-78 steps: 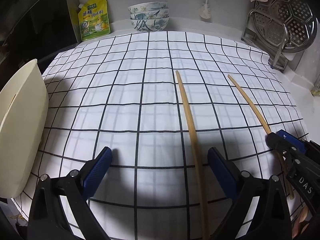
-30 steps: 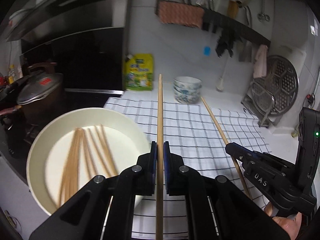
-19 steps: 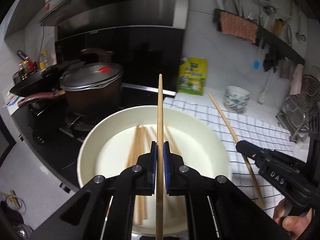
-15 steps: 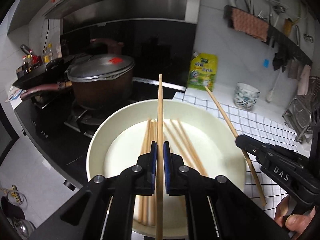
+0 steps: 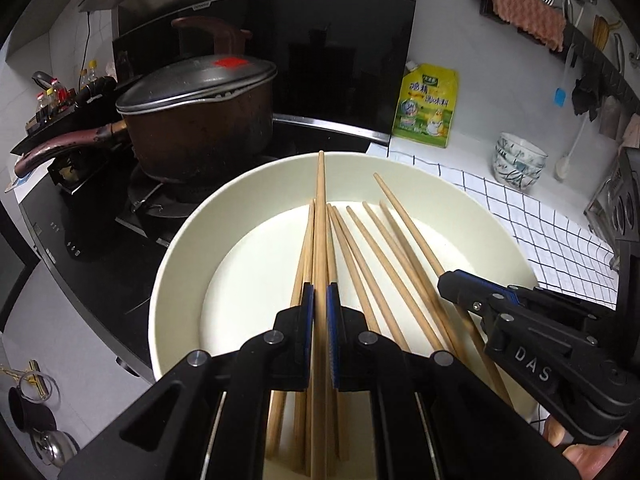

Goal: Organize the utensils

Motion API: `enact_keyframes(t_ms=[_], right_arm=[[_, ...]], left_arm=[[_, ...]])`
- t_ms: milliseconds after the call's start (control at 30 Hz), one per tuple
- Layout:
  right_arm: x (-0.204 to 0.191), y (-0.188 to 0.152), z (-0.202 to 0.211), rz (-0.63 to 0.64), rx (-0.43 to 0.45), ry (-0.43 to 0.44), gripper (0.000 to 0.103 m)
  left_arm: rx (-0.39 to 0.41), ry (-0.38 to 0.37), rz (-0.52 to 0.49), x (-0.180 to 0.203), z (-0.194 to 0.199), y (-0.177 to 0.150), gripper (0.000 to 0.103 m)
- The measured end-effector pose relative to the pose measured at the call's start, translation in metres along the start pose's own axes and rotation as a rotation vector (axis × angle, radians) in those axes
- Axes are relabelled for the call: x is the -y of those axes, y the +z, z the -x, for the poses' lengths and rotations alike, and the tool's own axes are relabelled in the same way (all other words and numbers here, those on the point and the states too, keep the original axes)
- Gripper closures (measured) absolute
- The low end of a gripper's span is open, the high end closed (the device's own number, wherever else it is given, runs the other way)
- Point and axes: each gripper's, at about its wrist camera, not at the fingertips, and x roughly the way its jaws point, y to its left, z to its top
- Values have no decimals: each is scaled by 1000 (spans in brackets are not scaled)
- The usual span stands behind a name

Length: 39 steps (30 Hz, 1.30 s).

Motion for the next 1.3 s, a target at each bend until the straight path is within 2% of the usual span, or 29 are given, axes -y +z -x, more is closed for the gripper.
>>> enact_keyframes(t_ms=[167, 233, 300, 333, 433, 567, 833, 1033, 1133, 1300], right_arm=[[3, 0, 2, -2, 6, -3, 96], [6, -1, 6, -11, 20, 2, 90], [9, -2, 11, -13, 35, -7, 88], [10, -3, 12, -14, 40, -12, 87], [11, -6, 18, -18, 49, -15, 85], [11, -10, 26, -19, 63, -22, 77], [5, -16, 39, -5, 82, -24, 74], [1, -22, 47, 6, 88, -25, 69], [0, -24, 52, 6, 98, -28, 63], [1, -27, 60, 5, 112, -35, 62]], left_arm=[[-14, 27, 7, -2, -4, 0, 93], [-13, 42, 22, -5, -2, 0, 76], [8, 59, 33, -9, 3, -2, 39], [23, 66, 37, -10, 6, -3, 34], [39, 80, 41, -12, 13, -4, 34], [37, 74, 58, -15, 18, -7, 34], [43, 75, 58, -14, 28, -13, 31], [64, 87, 46, -10, 40, -17, 27], [74, 89, 40, -8, 45, -18, 25], [80, 88, 43, -8, 50, -18, 20]])
